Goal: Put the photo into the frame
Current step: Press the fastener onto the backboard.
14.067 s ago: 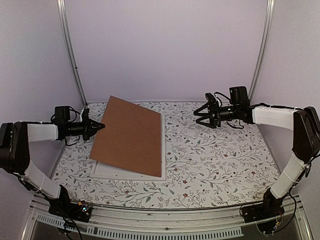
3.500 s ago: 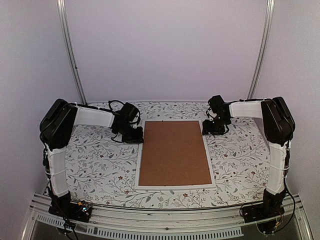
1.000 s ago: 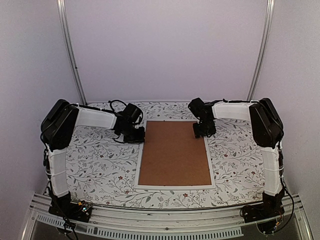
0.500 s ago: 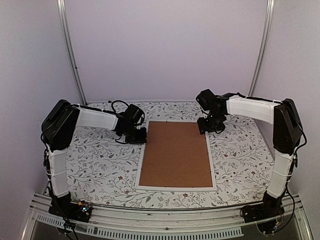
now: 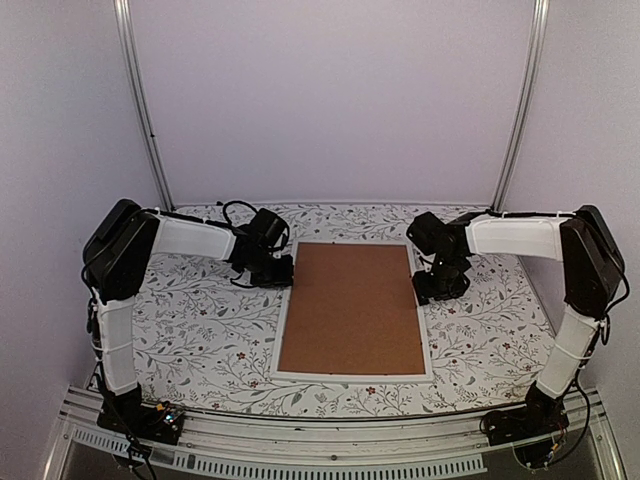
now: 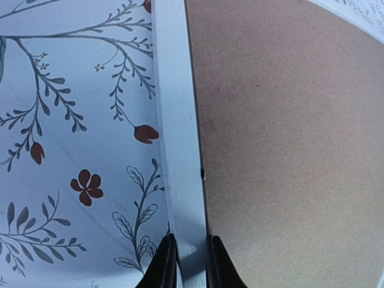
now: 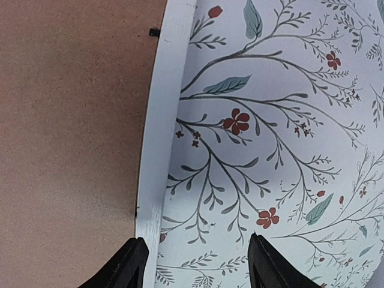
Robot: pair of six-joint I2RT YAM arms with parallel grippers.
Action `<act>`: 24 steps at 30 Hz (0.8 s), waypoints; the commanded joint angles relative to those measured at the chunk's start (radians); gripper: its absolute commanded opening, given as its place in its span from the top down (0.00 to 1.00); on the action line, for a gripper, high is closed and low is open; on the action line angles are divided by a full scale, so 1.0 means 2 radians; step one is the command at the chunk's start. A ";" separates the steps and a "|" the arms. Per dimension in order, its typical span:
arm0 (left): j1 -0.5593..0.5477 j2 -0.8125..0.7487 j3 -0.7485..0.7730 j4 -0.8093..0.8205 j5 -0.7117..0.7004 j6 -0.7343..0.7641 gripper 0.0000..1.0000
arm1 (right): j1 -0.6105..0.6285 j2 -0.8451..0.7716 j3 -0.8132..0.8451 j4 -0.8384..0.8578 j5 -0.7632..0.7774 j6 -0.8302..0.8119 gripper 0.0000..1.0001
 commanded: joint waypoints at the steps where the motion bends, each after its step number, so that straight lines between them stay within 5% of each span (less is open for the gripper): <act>1: -0.012 0.006 -0.010 -0.007 0.012 0.007 1.00 | 0.000 -0.017 -0.015 0.017 -0.015 0.015 0.38; 24: -0.012 0.009 -0.007 -0.008 0.012 0.009 1.00 | -0.019 0.019 -0.016 0.038 -0.004 0.000 0.38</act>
